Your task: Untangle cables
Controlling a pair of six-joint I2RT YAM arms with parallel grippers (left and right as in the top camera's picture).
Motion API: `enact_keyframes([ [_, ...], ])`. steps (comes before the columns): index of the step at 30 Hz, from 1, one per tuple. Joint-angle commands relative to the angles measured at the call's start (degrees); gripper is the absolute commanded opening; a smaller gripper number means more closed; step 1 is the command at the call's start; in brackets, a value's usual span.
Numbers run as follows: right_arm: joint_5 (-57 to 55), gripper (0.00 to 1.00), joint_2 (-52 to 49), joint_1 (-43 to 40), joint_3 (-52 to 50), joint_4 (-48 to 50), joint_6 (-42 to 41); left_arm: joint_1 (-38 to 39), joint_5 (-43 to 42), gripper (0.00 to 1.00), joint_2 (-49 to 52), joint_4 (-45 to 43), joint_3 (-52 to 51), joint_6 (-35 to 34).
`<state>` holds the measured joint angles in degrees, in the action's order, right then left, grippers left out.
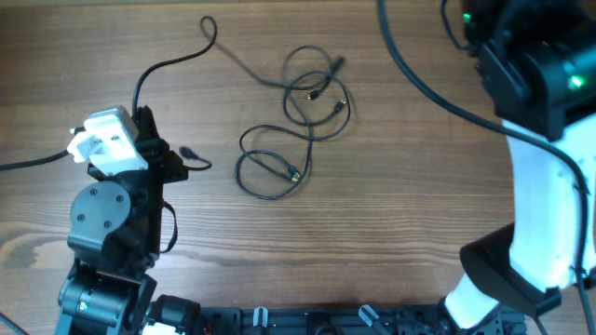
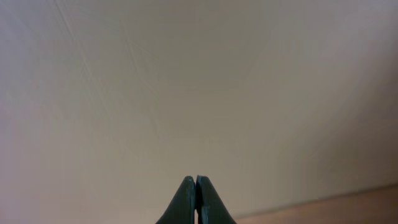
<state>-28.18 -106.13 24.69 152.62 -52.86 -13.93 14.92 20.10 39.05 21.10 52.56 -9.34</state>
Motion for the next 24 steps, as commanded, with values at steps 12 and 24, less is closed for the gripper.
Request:
enact_keyframes([
  [12, 24.3, 0.50, -0.2, 0.2, 0.3, -18.0, 3.5, -0.3, -27.7, 0.04, 4.5, -13.5, -0.3, -0.9],
  [24, 45.2, 0.70, -4.9, 0.2, 0.3, -20.4, 18.1, -0.3, -42.4, 0.04, 4.0, -20.1, 10.1, -15.2],
])
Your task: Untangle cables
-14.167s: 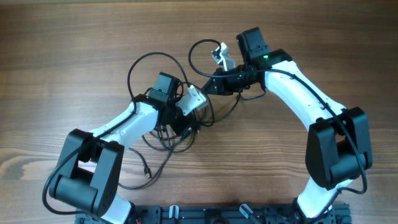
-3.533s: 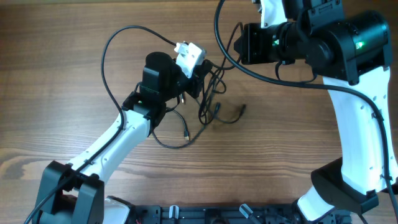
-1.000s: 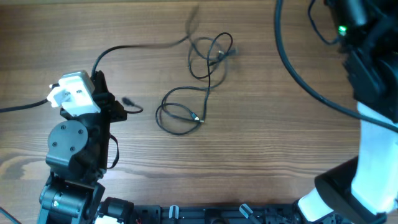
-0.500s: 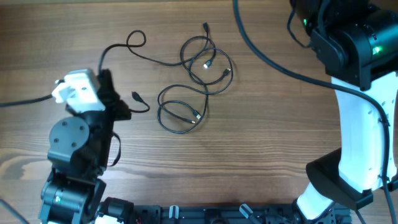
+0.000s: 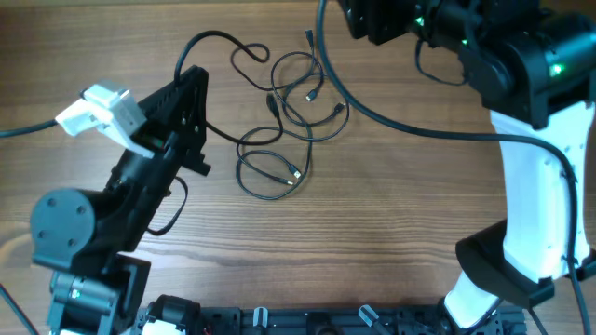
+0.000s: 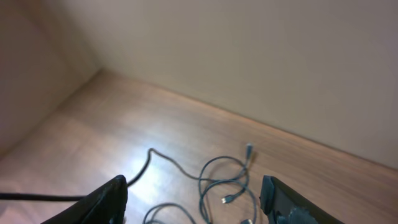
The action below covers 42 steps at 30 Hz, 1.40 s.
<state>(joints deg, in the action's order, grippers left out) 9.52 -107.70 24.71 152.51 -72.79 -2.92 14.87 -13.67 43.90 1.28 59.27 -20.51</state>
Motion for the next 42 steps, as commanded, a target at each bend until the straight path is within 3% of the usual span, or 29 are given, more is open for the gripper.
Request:
enact_keyframes([
  [1, 8.5, 0.70, -4.0, 0.2, 0.4, -0.5, 8.7, -0.3, -9.4, 0.04, -0.8, -0.2, 4.5, -4.0],
  [9, 11.6, 0.70, -9.1, -0.1, 0.4, -3.5, 8.4, -1.0, -9.2, 0.04, -0.8, -0.2, 10.1, -4.0],
  [13, 12.3, 0.70, -10.0, -2.7, 0.4, -4.4, -0.8, -2.3, -9.3, 0.04, -0.8, 0.7, 10.1, -4.4],
  [17, 27.7, 0.75, -12.1, -7.1, 0.4, -4.8, -9.7, -2.3, -9.3, 0.04, -0.7, 7.7, 10.1, -4.4],
  [23, 28.1, 0.79, -14.6, -7.1, -2.2, -7.9, -21.3, -2.3, -9.2, 0.04, -0.6, 13.6, 10.1, -0.6],
  [30, 24.6, 0.70, -15.7, -6.1, -10.3, -8.7, -34.7, -2.3, -8.3, 0.04, 0.4, 19.5, 10.1, 0.8],
  [42, 26.3, 0.62, -15.7, -5.0, -18.3, -6.1, -42.2, -2.3, -8.4, 0.04, 1.0, 20.7, 10.1, 0.8],
])
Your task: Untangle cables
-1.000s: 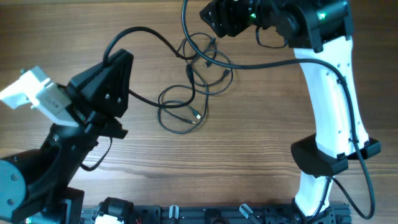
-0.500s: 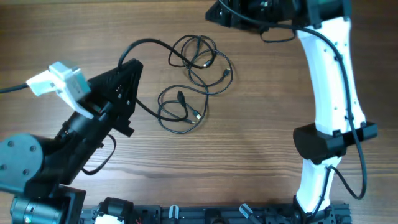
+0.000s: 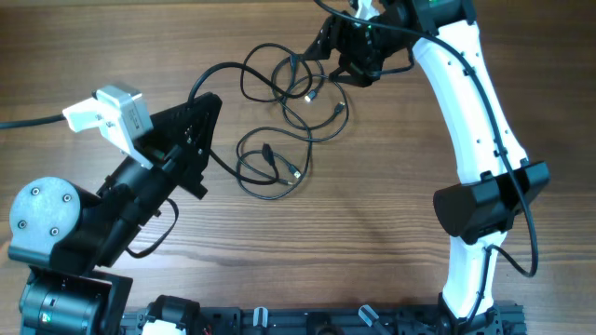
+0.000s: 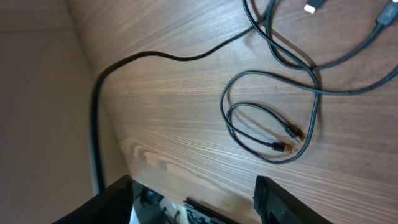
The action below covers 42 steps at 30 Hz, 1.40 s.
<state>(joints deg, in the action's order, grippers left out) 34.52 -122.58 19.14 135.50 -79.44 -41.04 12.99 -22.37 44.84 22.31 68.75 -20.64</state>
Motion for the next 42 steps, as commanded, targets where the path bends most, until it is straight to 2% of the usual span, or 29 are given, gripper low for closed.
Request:
enact_keyframes([
  [1, 1.6, 0.60, -0.8, 0.8, -1.4, 0.6, -4.0, -0.4, 0.3, 0.04, 0.1, -0.3, 0.6, 0.9],
  [6, 4.3, 0.59, -0.9, 2.8, -2.7, 2.1, -4.2, -0.4, 0.3, 0.04, 0.1, -0.2, 0.6, 0.9],
  [14, 4.1, 0.54, -0.9, 2.4, -3.5, 5.5, -9.0, -0.4, 0.3, 0.04, 0.1, -0.1, 0.6, 0.9],
  [19, -0.9, 0.51, -0.9, -0.1, -3.5, 10.3, -10.6, -0.4, 0.3, 0.04, 0.1, -0.1, 0.6, 0.9],
  [21, 0.6, 0.51, -0.9, -0.7, -3.5, 12.6, -9.5, -0.4, 0.3, 0.04, 0.1, -0.1, 0.6, 0.9],
  [25, 8.5, 0.51, -0.9, 0.4, -3.5, 14.7, -0.9, -0.4, 0.3, 0.04, 0.1, -0.1, 0.6, 0.9],
  [34, 10.8, 0.50, -0.9, 7.6, -3.5, 12.9, 4.9, -0.4, 0.3, 0.04, 0.1, 0.6, 0.6, 0.9],
  [36, 9.9, 0.45, -0.9, 8.7, -3.5, 11.7, 5.2, -0.4, 0.3, 0.04, 0.1, 1.0, 0.6, 0.9],
  [37, 8.9, 0.38, -0.9, 9.0, -3.6, 11.0, 5.1, -0.4, 0.3, 0.04, 0.1, 1.2, 0.6, 0.9],
  [40, 2.7, 0.08, -0.9, 9.0, -3.6, 8.5, 5.1, -0.4, 0.3, 0.04, 0.1, 1.4, 0.6, 0.9],
  [42, 0.6, 0.04, -0.9, 8.6, -3.6, 8.2, 5.1, -0.4, 0.3, 0.04, 0.1, 1.4, 0.6, 0.9],
])
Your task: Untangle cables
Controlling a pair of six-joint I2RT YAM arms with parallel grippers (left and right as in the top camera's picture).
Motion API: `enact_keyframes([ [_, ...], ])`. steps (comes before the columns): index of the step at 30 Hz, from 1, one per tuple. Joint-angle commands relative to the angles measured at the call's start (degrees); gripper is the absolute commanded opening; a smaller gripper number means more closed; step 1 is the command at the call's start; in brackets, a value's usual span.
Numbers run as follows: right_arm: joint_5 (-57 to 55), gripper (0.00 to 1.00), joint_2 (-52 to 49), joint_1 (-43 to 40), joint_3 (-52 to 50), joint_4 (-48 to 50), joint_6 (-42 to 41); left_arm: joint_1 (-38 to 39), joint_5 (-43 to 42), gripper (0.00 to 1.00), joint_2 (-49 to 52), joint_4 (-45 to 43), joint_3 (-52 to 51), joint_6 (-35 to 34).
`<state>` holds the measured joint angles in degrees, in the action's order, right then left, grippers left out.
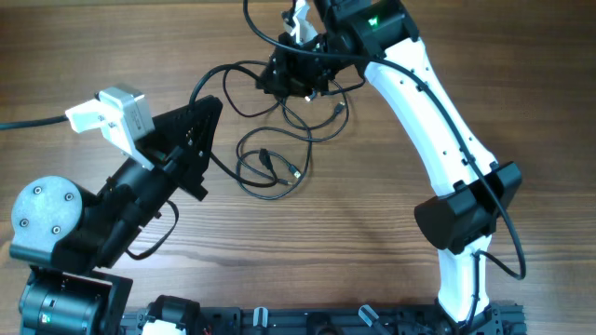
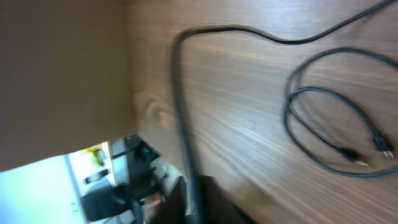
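A tangle of thin black cables (image 1: 317, 104) lies at the table's far middle, with one double loop (image 1: 270, 172) nearer me, also seen as a loop (image 2: 323, 124) in the right wrist view. A thicker black cable (image 1: 216, 74) runs from the tangle into my left gripper (image 1: 200, 140), which looks shut on it. My right gripper (image 1: 284, 74) sits at the tangle's left edge. In the blurred right wrist view the thick cable (image 2: 180, 93) runs straight down between the fingers of the right gripper (image 2: 194, 202), which are shut on it.
The wooden table (image 1: 391, 233) stretches bare to the right and front. My right arm's white links (image 1: 438, 130) arc over the right half. The left arm's base (image 1: 56, 223) fills the near left. A dark rail (image 1: 307, 321) lines the front edge.
My right gripper was wide open just right of the tangle's top. It now sits further left and is shut on the thick cable. The left arm has not moved.
At first my right gripper was shut and raised off at the far right, and the left gripper sat low at the left. Then the left arm was raised with the thick cable and the right gripper was open. The right gripper then stood at the tangle and now grips the cable.
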<state>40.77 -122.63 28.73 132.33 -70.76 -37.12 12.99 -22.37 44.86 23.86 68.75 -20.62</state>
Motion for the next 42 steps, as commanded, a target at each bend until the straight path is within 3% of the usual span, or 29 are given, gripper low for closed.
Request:
enact_keyframes([
  [1, -7.0, 0.04, -0.8, -1.2, -0.5, -0.5, 1.2, -0.4, 0.3, 0.04, 0.1, -0.2, 0.6, 0.9],
  [5, -11.8, 0.04, -0.8, -2.1, -0.4, -0.4, 4.9, -0.4, 0.3, 0.04, 0.1, -0.2, 0.6, 0.9],
  [8, -14.4, 0.04, -0.1, -3.0, -0.1, -0.4, 8.6, -0.4, 0.3, 0.32, 0.1, -0.2, 0.6, 0.9],
  [10, -16.0, 0.04, 1.3, -4.0, 1.2, -0.2, 11.5, -0.4, 0.3, 0.56, 0.1, -0.2, 0.6, 0.9],
  [11, -16.5, 0.04, 2.1, -4.5, 2.1, -0.2, 12.4, -0.4, 0.4, 0.81, 0.1, -0.2, 0.6, 0.9],
  [13, -17.2, 0.04, 3.9, -5.7, 4.9, 0.0, 14.0, -0.4, 0.5, 1.00, 0.1, -0.2, 0.6, 0.9],
  [22, -16.9, 0.04, 12.4, -12.4, 17.0, 4.0, 12.2, -0.4, 1.4, 1.00, 0.2, -0.2, 0.6, 0.9],
  [32, -15.7, 0.04, 24.5, -15.5, 18.3, 10.5, 3.7, -0.4, 1.9, 1.00, 0.7, -0.2, 0.6, 0.9],
  [42, -29.5, 0.04, 23.9, -18.9, 18.1, 10.6, 8.0, -0.4, 1.9, 1.00, 3.5, 0.3, 0.6, 0.9],
])
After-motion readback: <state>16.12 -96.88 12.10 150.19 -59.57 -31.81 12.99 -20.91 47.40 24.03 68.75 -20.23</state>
